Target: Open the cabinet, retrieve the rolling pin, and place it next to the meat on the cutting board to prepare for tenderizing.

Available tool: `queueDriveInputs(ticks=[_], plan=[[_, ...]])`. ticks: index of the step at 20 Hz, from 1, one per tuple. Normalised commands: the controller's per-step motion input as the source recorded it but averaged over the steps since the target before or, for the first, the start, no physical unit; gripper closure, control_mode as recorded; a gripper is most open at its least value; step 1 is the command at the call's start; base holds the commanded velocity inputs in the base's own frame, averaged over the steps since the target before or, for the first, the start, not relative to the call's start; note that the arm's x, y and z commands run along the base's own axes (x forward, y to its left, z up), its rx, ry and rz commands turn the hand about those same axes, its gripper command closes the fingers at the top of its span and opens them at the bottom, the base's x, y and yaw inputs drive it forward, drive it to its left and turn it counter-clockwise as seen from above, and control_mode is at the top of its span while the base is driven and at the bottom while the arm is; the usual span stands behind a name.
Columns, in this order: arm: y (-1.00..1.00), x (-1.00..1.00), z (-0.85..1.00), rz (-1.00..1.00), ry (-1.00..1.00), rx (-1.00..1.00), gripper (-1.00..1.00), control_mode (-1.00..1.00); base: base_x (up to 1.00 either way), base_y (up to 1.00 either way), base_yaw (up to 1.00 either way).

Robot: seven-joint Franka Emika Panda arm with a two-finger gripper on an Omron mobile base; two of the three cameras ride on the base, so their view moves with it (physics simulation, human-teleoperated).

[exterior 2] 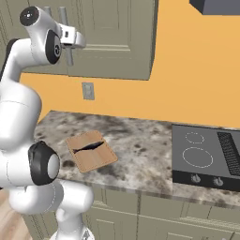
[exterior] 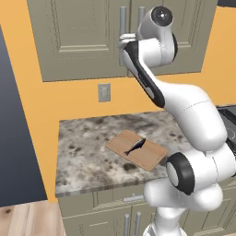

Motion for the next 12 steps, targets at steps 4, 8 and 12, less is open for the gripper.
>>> queueDriveInputs(ticks=[4,8,12], plan=[[-0.22,-0.51,0.00,0.00,-0.02,0.00,1.00,-1.00,0.00,0.00,0.00],[-0.40,-0.57,0.00,0.00,-0.01,0.00,1.00,-1.00,0.00,0.00,0.00],[-0.60,-0.70,-0.03,0.05,0.00,0.00,1.00,-1.00,0.00,0.00,0.00]])
